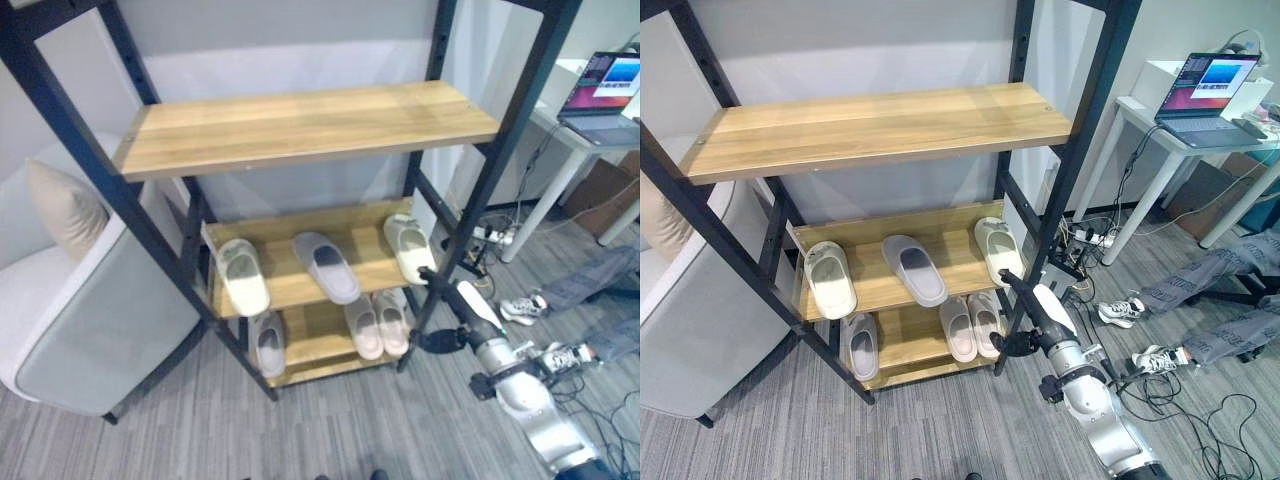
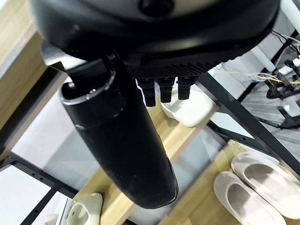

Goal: Arrange the slippers neatly on the shoe rack.

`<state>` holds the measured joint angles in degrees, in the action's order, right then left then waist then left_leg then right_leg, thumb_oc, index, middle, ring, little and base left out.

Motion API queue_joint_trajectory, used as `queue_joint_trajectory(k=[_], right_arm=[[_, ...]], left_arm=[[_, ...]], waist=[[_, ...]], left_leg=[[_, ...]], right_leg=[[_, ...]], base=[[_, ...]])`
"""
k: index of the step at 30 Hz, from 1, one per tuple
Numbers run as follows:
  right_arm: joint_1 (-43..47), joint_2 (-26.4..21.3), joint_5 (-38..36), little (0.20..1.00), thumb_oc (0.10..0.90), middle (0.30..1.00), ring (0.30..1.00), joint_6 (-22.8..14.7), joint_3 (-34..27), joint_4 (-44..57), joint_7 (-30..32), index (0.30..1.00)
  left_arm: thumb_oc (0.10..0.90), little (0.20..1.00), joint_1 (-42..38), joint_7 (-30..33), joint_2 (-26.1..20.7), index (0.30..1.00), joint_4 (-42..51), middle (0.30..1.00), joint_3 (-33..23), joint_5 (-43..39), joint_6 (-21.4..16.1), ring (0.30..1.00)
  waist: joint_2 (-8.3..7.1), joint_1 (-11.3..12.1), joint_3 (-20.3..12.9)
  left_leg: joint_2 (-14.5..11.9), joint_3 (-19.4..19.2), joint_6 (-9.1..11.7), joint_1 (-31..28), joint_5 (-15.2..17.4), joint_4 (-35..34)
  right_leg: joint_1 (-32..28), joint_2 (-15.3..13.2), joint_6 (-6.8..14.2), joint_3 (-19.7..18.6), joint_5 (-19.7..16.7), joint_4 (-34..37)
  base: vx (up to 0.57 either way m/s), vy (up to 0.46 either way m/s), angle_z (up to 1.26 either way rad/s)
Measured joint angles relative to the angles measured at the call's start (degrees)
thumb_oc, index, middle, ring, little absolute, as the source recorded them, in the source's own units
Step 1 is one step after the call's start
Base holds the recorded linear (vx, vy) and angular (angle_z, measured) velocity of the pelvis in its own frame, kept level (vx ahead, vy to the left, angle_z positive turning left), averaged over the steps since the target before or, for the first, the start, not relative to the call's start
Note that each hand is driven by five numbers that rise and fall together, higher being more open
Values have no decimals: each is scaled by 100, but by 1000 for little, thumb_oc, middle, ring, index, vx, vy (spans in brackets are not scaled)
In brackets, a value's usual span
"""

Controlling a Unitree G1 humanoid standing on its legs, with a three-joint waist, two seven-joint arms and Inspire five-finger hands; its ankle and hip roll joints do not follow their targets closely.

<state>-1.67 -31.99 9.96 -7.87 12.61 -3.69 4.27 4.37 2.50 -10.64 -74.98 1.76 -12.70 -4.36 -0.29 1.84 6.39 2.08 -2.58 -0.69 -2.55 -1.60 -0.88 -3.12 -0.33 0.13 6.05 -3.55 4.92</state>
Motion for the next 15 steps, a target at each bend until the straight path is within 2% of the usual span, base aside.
queue_joint_trajectory(k=[1, 2, 3, 4, 5, 6, 7, 10, 12, 13, 14, 15], right_arm=[[1, -5, -21, 900, 800, 900, 900, -7, -2, 2, 0, 900], [-14, -40, -139, 900, 800, 900, 900, -35, -28, 13, 42, 900], [-13, -134, -170, 900, 800, 900, 900, -27, -55, 37, 80, 900], [-13, -216, -170, 900, 800, 900, 900, -26, -65, 96, 98, 900], [-8, -220, -167, 900, 800, 900, 900, -32, -68, 159, 110, 900], [-4, -201, -165, 900, 800, 900, 900, -43, -89, 248, 146, 900], [22, -205, -154, 900, 800, 900, 900, -42, -95, 356, 176, 900], [69, -214, -101, 900, 800, 900, 900, -51, -163, 578, 206, 900], [-8, -227, -95, 900, 800, 900, 900, -51, -355, 792, 249, 900], [-51, -230, -95, 900, 800, 900, 900, -62, -464, 894, 275, 900], [-139, -217, -85, 900, 800, 900, 900, -60, -508, 931, 368, 900], [-177, -208, -50, 900, 800, 900, 900, -59, -517, 951, 373, 900]], left_arm=[[800, 900, -49, 14, -20, 900, 2, 900, 4, 1, -24, 900], [800, 900, -227, 73, -49, 900, -94, 900, -26, 7, -30, 900], [800, 900, -439, 109, -73, 900, -122, 900, -108, 13, -44, 900], [800, 900, -512, 159, -83, 900, -84, 900, -198, 21, -80, 900], [800, 900, -509, 188, -96, 900, -58, 900, -198, 47, -80, 900], [800, 900, -514, 200, -101, 900, -90, 900, -192, 76, -68, 900], [800, 900, -432, 195, -91, 900, -130, 900, -215, 86, -69, 900], [800, 900, -275, 202, -45, 900, -219, 900, -249, 209, -65, 900], [800, 900, -231, 225, 70, 900, -502, 900, -303, 264, 17, 900], [800, 900, -190, 219, 98, 900, -500, 900, -309, 293, 43, 900], [800, 900, -145, 216, 40, 900, -474, 900, -310, 309, 44, 900], [800, 900, -146, 216, 5, 900, -475, 900, -311, 366, 51, 900]], waist=[[-53, -8, 56], [-128, -54, 205], [-260, -54, 418], [-270, 6, 511], [-266, 19, 534], [-215, 3, 548], [-195, 37, 548], [-152, 70, 527], [-17, -10, 478], [37, -11, 459], [-128, -3, 443], [-189, -21, 446]], left_leg=[[21, 0, 61, 132, 49, 227], [94, -57, 288, 672, 93, 1034], [82, -437, 564, 1176, 21, 1867], [-139, -918, 400, 1497, 162, 2207], [-308, -1108, 320, 1599, 212, 2091], [-505, -1164, 361, 1670, 222, 1871], [-584, -1194, 411, 1696, 194, 1585], [-612, -1225, 406, 1400, 151, 755], [-530, -978, 283, 978, 122, 420], [-530, -996, 32, 827, -165, 240], [-385, -1059, -177, 711, -96, 245], [-313, -1078, -237, 640, -53, 237]], right_leg=[[19, -50, -31, 3, 3, 3], [4, -139, -158, 161, 19, -4], [-42, -304, -213, 376, 23, -2], [-24, -305, -264, 489, 38, 40], [-25, -264, -278, 582, 53, 34], [18, -219, -301, 637, 92, 7], [64, -207, -273, 634, 120, 12], [46, -222, -188, 480, 139, -22], [2, -213, -12, 479, 247, -183], [81, -233, 68, 452, 436, -456], [276, -444, 257, 376, 756, -1141], [385, -543, 321, 364, 891, -1509]], base=[[9, -108, 42], [75, -62, 77], [196, 12, 96], [142, 55, 68], [283, 175, 41], [180, 130, 23], [293, 207, 6], [236, 176, -17], [226, 195, -4], [207, 224, -11], [129, 175, -7], [162, 173, -14]])
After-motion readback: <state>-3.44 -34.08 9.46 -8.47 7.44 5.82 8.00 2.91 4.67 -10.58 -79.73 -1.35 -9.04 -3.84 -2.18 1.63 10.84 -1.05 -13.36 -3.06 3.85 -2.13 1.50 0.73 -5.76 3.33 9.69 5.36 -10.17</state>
